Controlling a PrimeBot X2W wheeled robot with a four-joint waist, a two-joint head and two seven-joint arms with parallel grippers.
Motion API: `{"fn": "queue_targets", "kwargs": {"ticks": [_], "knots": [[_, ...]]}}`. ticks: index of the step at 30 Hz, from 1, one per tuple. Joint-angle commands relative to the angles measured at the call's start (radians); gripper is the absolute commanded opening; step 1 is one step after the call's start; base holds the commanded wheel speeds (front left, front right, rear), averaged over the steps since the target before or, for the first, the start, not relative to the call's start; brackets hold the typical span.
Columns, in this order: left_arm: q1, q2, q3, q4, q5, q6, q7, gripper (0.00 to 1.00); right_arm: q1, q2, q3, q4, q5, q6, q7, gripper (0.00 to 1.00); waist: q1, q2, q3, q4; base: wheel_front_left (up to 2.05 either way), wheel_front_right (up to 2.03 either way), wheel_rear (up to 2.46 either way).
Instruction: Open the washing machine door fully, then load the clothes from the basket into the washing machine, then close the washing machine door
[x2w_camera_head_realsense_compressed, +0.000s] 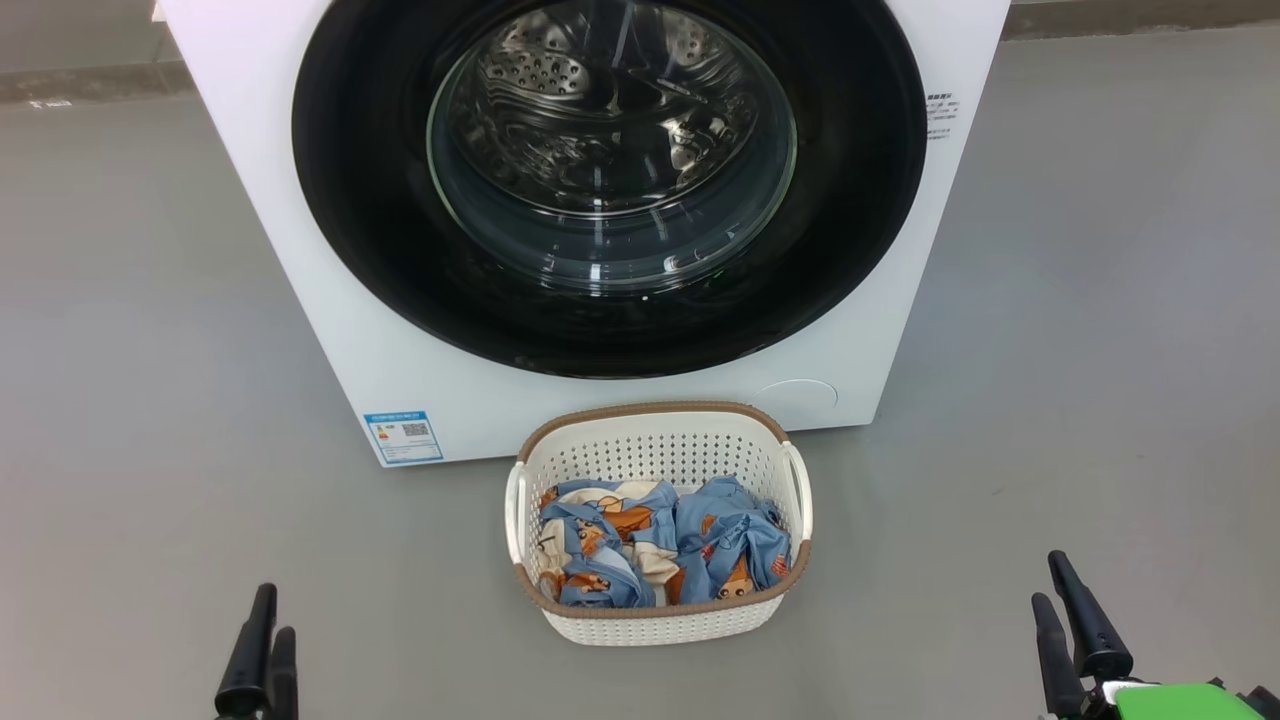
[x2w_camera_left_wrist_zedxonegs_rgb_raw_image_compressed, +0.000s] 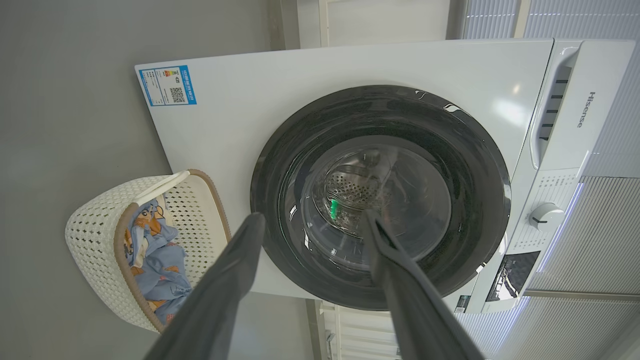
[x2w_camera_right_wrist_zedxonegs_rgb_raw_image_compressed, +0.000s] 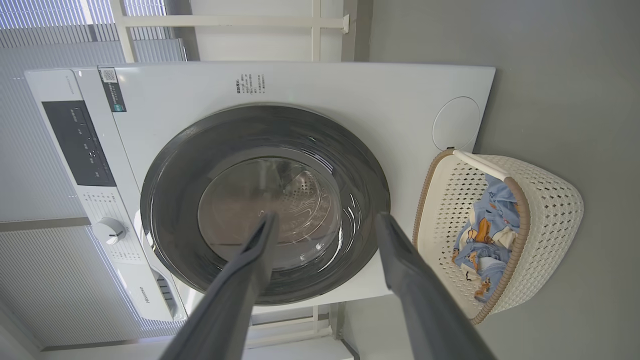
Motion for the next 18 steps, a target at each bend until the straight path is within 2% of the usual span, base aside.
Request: {"fn": "queue_targets", "kwargs": {"ticks": [1,3,18], "knots": [[-0.033,0.015,0.000,-0.032,0.006,-0.001,-0.007,1.00,-0.029,-0.009,0.000,-0.030,-0.008,0.000,-0.005,1.00,0.0009,0.0000,0.000,0.000,0.00,0.00,0.00],[-0.035,0.016,-0.005,-0.037,0.008,-0.001,-0.015,1.00,-0.030,-0.011,0.000,-0.036,-0.010,0.000,-0.010,1.00,-0.0003,0.0000,0.002,0.000,0.00,0.00,0.00],[-0.045,0.022,-0.031,-0.061,0.021,-0.003,-0.058,1.00,-0.033,-0.023,0.006,-0.064,-0.025,0.000,-0.037,1.00,-0.0004,0.0000,0.002,-0.001,0.00,0.00,0.00]]}}
